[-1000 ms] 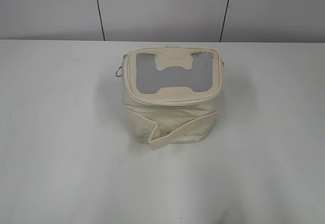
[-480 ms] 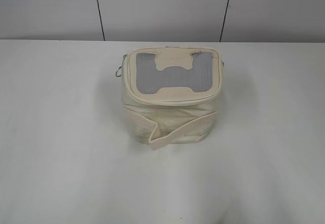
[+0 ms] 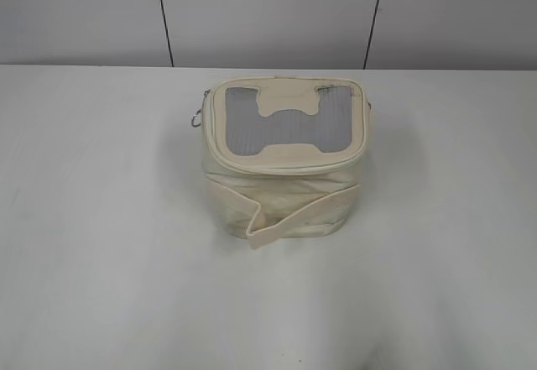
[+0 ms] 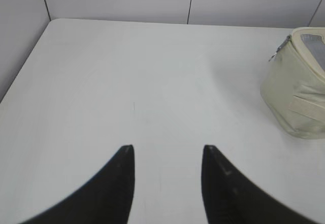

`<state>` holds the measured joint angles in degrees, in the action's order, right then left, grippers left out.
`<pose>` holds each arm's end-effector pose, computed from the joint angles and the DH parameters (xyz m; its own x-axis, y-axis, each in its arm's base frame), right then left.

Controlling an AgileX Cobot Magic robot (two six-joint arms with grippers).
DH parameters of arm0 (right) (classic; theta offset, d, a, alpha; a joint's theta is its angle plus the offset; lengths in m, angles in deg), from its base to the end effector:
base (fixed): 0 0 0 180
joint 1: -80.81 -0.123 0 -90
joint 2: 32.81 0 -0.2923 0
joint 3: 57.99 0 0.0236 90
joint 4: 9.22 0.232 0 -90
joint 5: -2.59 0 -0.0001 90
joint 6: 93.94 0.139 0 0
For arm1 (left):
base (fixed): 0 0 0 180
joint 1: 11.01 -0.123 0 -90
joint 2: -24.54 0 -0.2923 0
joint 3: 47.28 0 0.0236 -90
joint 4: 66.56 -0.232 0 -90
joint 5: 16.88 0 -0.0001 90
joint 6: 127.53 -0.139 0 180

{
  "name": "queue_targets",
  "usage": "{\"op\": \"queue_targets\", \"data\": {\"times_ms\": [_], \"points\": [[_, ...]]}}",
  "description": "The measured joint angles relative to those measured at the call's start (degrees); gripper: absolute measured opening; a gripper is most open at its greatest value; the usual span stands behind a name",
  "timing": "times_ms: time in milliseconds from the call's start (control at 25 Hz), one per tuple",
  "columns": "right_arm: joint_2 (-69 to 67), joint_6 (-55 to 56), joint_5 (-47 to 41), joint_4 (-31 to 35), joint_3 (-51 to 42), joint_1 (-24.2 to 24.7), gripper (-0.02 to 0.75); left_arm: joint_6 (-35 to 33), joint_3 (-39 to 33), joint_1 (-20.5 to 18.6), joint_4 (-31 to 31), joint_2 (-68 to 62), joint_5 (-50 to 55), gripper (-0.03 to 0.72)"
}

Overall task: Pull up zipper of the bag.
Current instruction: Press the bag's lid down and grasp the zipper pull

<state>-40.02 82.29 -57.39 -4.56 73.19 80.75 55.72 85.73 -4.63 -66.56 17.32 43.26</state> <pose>0.0139 0.0098 0.2482 -0.4355 -0.0254 -0.8998 -0.0752 0.9971 0.0082 0.0109 -0.0012 0.2572 -0.4154 -0.0106 -0.9096 0.0877 0.9948 -0.0516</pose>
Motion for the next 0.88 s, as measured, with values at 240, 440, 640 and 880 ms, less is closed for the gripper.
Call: {"op": "queue_targets", "data": {"times_ms": [240,440,640,880], "points": [[-13.30,-12.18,2.94,13.55,1.11,0.00,0.511,0.00,0.00,0.00,0.00,0.00,0.00,0.337],[-51.63,-48.62,15.76,42.71,9.62,-0.20,0.484,0.00,0.00,0.61,0.00,0.00,0.00,0.337],[-87.28,-67.51,13.37,54.00,35.16,-5.73,0.466,0.00,0.00,0.63,0.00,0.00,0.00,0.337],[-117.49,-62.99,-0.23,50.65,71.10,-14.74,0.462,0.00,0.00,0.63,-0.56,0.00,0.11,0.313]]}}
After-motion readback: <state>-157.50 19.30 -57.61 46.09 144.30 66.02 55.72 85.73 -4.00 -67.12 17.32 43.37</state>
